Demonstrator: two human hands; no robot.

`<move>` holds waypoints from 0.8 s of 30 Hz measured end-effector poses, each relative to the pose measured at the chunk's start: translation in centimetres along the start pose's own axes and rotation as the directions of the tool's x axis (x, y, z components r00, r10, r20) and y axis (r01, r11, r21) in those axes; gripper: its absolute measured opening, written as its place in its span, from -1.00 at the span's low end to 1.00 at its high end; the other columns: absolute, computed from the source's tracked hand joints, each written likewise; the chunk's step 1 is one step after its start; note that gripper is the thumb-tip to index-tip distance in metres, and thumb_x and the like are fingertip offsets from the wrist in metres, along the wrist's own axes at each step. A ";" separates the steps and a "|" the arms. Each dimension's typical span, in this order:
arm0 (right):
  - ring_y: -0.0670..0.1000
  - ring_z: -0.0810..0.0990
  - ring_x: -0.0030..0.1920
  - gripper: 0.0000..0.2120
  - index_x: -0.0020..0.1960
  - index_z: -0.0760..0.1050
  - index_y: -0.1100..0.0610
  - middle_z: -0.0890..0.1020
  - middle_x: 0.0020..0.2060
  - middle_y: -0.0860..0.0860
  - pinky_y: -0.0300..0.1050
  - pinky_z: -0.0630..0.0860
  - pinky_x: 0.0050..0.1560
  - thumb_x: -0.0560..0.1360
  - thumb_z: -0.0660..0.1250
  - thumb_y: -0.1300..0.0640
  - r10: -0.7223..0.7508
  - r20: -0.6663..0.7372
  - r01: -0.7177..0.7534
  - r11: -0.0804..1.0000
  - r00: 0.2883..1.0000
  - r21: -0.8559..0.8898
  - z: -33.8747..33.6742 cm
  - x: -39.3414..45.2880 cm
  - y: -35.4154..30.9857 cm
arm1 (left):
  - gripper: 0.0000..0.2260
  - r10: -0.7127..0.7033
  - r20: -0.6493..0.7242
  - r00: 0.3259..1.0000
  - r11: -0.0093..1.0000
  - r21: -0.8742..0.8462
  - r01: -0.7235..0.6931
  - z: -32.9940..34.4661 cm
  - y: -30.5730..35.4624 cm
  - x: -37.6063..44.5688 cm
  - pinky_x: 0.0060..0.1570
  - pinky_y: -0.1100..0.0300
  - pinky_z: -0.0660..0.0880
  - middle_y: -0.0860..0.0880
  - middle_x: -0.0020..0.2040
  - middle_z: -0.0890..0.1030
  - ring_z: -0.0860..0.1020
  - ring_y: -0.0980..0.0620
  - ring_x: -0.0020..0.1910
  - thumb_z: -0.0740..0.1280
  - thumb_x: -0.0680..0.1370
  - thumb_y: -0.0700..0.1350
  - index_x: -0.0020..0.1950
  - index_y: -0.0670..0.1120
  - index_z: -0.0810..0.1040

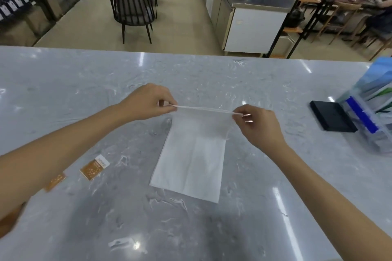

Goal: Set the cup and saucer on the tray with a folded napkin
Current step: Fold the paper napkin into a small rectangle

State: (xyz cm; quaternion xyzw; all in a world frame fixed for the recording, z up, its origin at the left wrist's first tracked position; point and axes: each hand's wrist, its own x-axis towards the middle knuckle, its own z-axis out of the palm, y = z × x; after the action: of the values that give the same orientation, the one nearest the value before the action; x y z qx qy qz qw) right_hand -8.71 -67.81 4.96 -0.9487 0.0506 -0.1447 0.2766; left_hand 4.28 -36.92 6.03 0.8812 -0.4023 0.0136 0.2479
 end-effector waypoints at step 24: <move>-0.08 0.73 -0.05 -0.82 0.10 0.71 0.01 0.67 0.21 -0.12 -0.09 0.71 -0.17 0.50 0.50 0.15 -0.036 0.138 0.042 0.998 0.990 -0.039 10.6 -19.7 3.5 | -0.86 -0.108 0.002 0.994 0.976 -0.190 0.107 13.0 0.8 -18.0 0.07 0.21 0.59 0.05 0.03 0.71 0.66 0.14 0.00 0.54 0.46 -0.21 0.00 -0.07 0.78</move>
State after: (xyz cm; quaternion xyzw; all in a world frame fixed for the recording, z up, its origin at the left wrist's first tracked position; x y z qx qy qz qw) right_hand -24.34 -61.90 -10.37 -0.9628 0.0160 -0.0836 0.2565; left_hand -10.70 -30.56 -9.06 0.8739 -0.3525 -0.0347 0.3328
